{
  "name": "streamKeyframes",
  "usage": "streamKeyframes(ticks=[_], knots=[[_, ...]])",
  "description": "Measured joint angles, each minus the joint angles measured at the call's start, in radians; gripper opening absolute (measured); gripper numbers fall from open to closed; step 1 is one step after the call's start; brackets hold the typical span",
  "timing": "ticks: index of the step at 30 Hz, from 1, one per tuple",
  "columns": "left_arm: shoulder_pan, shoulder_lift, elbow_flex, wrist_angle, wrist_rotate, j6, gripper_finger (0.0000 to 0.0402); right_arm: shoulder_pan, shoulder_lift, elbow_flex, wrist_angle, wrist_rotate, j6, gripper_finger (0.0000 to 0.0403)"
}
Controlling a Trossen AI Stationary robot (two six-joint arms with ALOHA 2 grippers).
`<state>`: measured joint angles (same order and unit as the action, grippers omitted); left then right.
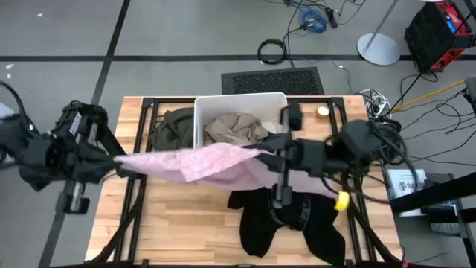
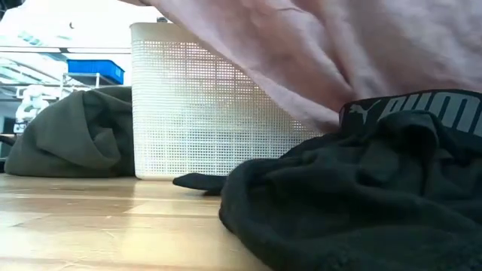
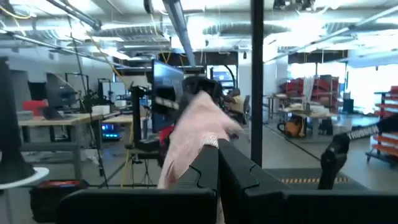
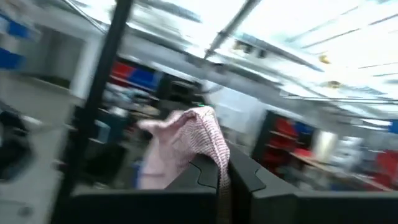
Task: Sort clothes
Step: Fold the pink shirt
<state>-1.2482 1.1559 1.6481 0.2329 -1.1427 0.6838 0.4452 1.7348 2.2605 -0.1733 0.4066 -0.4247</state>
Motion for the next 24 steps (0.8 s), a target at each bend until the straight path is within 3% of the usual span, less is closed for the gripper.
streamKeyframes(ticks=[4,8,12,17,19,24], knots=[[-0.004,0.002,-0.012,-0.074,-0.015,-0.092,0.0,-0.016,-0.013,-0.001,-0.118,-0.036,0.104,0.0],[-0.004,0.017,-0.041,-0.381,-0.04,-0.44,0.0,0.027,-0.053,0.001,-0.429,-0.012,0.304,0.0],[0.012,0.061,-0.072,-0.734,-0.035,-0.863,0.0,0.088,-0.067,0.001,-0.888,0.005,0.667,0.0],[0.087,0.14,-0.184,-0.906,-0.002,-1.22,0.0,0.181,-0.02,0.0,-1.349,0.006,1.155,0.0],[0.133,0.179,-0.246,-0.913,0.056,-1.308,0.0,0.214,0.002,-0.018,-1.395,-0.031,1.29,0.0],[0.27,0.302,-0.357,-0.821,0.28,-1.408,0.0,0.289,0.008,-0.107,-1.301,-0.09,1.358,0.0]])
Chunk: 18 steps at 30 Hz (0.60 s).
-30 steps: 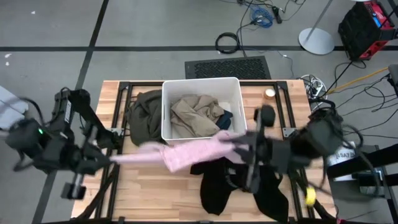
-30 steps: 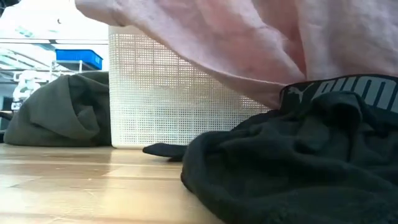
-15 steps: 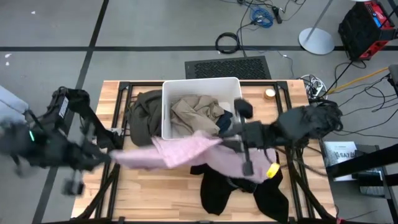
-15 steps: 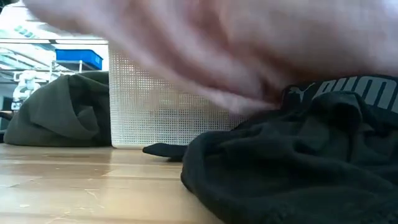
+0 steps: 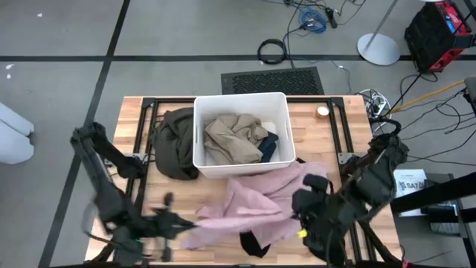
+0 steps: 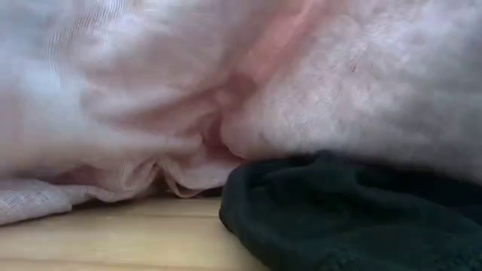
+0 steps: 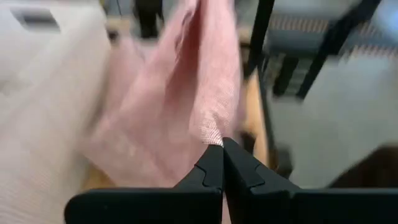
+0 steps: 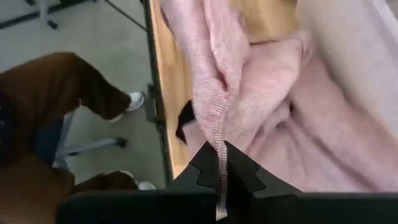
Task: Sort clothes
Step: Fold the pink shirt
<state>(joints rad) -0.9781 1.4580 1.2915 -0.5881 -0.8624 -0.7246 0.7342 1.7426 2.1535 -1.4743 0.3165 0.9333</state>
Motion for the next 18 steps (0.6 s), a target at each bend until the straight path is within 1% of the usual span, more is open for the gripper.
streamKeyframes(ticks=[3,5,6,8,10,14,16,18], knots=[[0.058,0.085,-0.007,0.042,0.087,0.026,0.0,0.032,0.018,-0.059,-0.017,0.054,0.045,0.0003],[0.083,0.12,-0.005,0.066,0.159,0.034,0.0,0.042,0.032,-0.107,-0.016,0.075,0.029,0.0014],[0.093,0.135,-0.005,0.065,0.201,0.034,0.0,0.045,0.038,-0.13,-0.002,0.07,-0.004,0.0024],[0.104,0.161,-0.005,0.067,0.257,0.035,0.0,0.047,0.05,-0.174,0.039,0.039,-0.122,0.0049],[0.107,0.168,-0.005,0.079,0.269,0.045,0.0,0.044,0.067,-0.212,0.096,0.024,-0.188,0.0078],[0.106,0.17,-0.004,0.101,0.29,0.054,0.0,0.008,0.102,-0.232,0.236,0.018,-0.213,0.0142],[0.105,0.171,-0.004,0.104,0.294,0.054,0.0,-0.01,0.111,-0.232,0.332,0.022,-0.217,0.0172],[0.106,0.171,-0.004,0.106,0.305,0.058,0.0,-0.026,0.125,-0.232,0.473,0.024,-0.251,0.0198]])
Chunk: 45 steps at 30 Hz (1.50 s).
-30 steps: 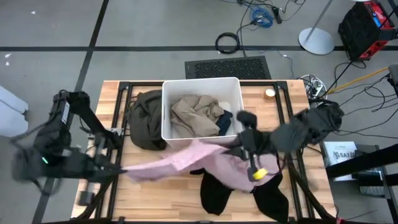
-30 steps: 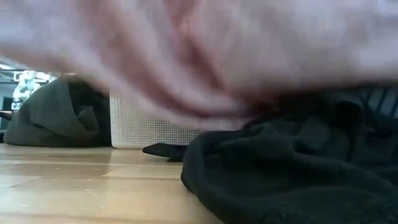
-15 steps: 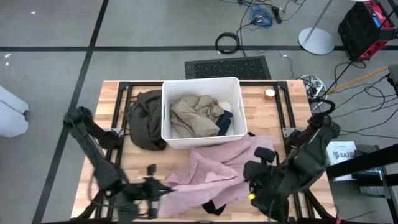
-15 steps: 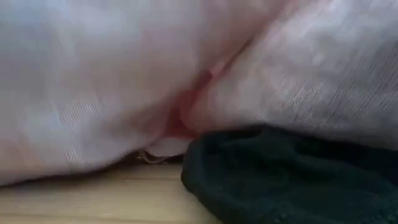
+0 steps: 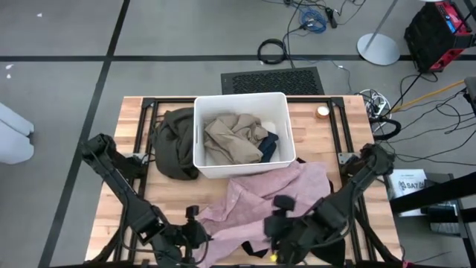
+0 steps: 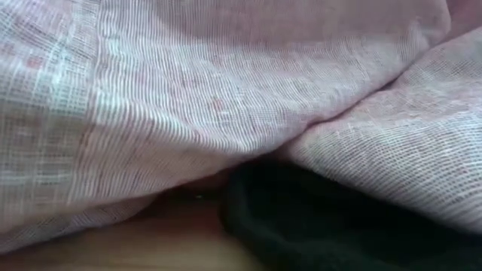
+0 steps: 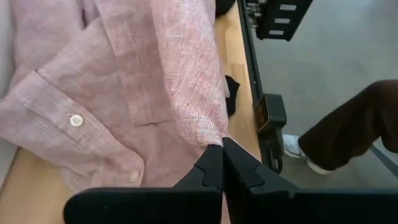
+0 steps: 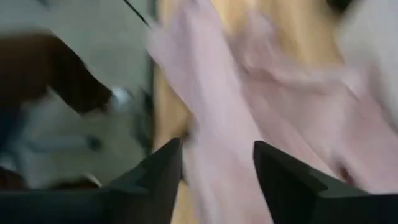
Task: Sort clothes
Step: Fold the pink shirt
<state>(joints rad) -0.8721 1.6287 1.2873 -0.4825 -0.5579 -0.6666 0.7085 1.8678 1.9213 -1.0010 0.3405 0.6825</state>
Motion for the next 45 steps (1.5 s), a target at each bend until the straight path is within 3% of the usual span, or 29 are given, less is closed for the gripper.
streamKeyframes(ticks=[4,7,15,21,28,33,39,45], knots=[[0.001,0.0,0.0,0.006,0.008,0.002,0.0,-0.035,0.044,0.002,0.319,-0.009,-0.168,0.0235],[0.001,0.0,0.0,0.005,0.013,0.002,0.0,-0.076,0.09,0.002,0.434,-0.077,-0.264,0.025],[0.002,0.0,0.0,0.033,0.033,0.027,0.0,-0.197,0.218,0.001,0.495,-0.216,-0.332,0.0256],[0.002,0.0,0.0,0.029,0.034,0.028,0.0,-0.219,0.262,0.001,0.534,-0.334,-0.318,0.0256],[0.021,0.0,0.0,0.032,0.034,0.047,0.0,-0.219,0.271,0.001,0.532,-0.286,-0.302,0.0248],[0.035,0.0,0.0,0.033,0.033,0.047,0.0011,-0.222,0.271,0.001,0.492,-0.263,-0.302,0.0188],[0.036,0.0,0.0,0.034,0.033,0.075,0.0026,-0.22,0.271,0.001,0.47,-0.263,-0.34,0.0026],[0.027,0.0,0.0,0.051,0.046,0.21,0.0067,-0.22,0.267,0.001,0.467,-0.259,-0.354,0.0002]])
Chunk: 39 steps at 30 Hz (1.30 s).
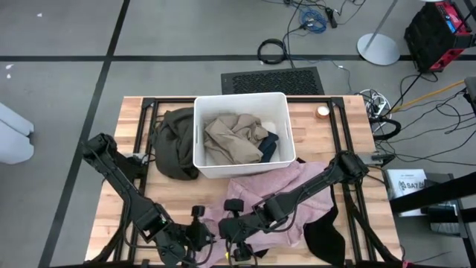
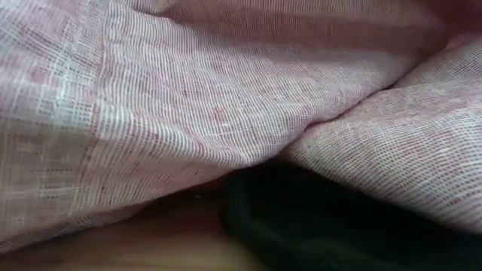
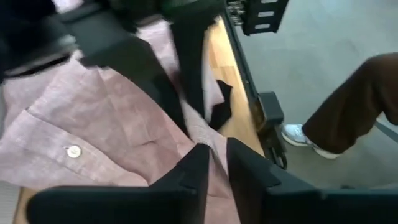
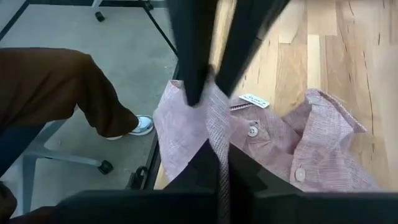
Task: Sort clothes
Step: Fold the pink shirt
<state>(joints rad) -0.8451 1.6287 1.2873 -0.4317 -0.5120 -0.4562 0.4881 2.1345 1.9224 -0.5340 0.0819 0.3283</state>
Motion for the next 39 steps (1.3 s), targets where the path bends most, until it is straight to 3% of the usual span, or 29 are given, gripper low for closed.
streamKeyframes(ticks=[8,12,16,20,25,27,30,35,39], knots=[[-0.011,-0.056,0.0,-0.053,0.034,-0.007,0.0141,0.061,-0.13,0.0,-0.298,-0.002,0.169,0.0001],[-0.015,-0.091,0.0,-0.095,0.035,0.02,0.015,0.137,-0.199,0.0,-0.499,-0.04,0.369,0.0],[-0.015,-0.078,-0.036,-0.164,0.04,0.094,0.015,0.23,-0.226,0.0,-0.594,-0.022,0.533,0.0],[-0.014,-0.031,-0.138,-0.081,0.1,0.166,0.015,0.306,-0.226,0.0,-0.66,0.0,0.681,0.0],[-0.02,0.014,-0.174,-0.017,0.052,0.232,0.015,0.385,-0.226,0.0,-0.791,0.0,0.9,0.0],[-0.021,0.038,-0.179,0.084,0.05,0.297,0.015,0.406,-0.226,0.0,-0.84,-0.004,0.96,0.0],[-0.027,0.094,-0.18,0.17,0.065,0.421,0.015,0.414,-0.226,0.0,-0.854,-0.004,1.02,0.0],[-0.049,0.185,-0.181,0.173,0.069,0.608,0.015,0.412,-0.226,0.0,-0.84,-0.003,1.022,0.0],[-0.069,0.221,-0.181,0.133,0.026,0.619,0.015,0.403,-0.226,0.0,-0.832,-0.005,1.019,0.0]])
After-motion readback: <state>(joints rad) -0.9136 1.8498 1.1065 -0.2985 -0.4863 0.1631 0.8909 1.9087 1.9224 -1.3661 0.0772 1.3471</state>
